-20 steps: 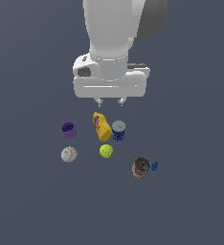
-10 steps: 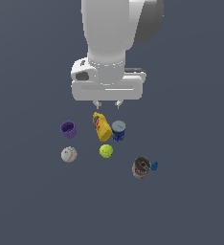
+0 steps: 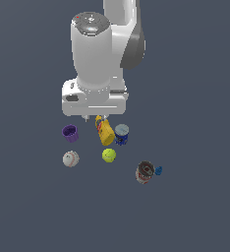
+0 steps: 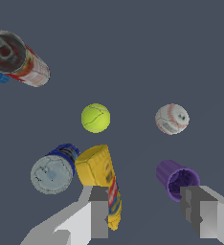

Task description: Pick up a designated object from a clutter of objects.

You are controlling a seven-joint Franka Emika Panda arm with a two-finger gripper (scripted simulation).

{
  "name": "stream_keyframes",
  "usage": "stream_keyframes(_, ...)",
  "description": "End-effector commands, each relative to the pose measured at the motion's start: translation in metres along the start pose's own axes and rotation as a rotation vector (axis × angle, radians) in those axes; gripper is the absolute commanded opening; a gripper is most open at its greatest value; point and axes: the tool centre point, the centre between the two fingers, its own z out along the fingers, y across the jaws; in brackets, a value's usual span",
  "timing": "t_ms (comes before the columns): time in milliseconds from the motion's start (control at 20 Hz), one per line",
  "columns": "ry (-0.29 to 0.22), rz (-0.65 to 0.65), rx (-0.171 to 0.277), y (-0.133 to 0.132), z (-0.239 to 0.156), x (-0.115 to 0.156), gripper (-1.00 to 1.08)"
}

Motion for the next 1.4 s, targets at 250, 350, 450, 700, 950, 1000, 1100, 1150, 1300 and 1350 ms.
stream_keyframes(250, -0.096, -0.172, -0.088, 0.06, 0.089, -0.041, 0.28)
stream_keyframes(350, -0.121, -0.221, -0.101, 0.072, 0.11, -0.054, 0.28)
stream_keyframes(450, -0.143, -0.265, -0.11, 0.082, 0.128, -0.066, 0.28)
stream_keyframes(700, -0.184, -0.35, -0.118, 0.096, 0.159, -0.09, 0.28)
stream_keyframes(950, -0.202, -0.391, -0.118, 0.101, 0.173, -0.102, 0.28)
stream_keyframes(1000, -0.204, -0.394, -0.118, 0.102, 0.174, -0.103, 0.28)
stream_keyframes(1100, -0.203, -0.388, -0.118, 0.101, 0.173, -0.102, 0.28)
stream_keyframes(1150, -0.203, -0.388, -0.118, 0.101, 0.173, -0.102, 0.28)
stream_keyframes(1300, -0.203, -0.389, -0.118, 0.102, 0.178, -0.103, 0.28)
stream_keyframes(1350, -0.203, -0.39, -0.118, 0.102, 0.18, -0.104, 0.28)
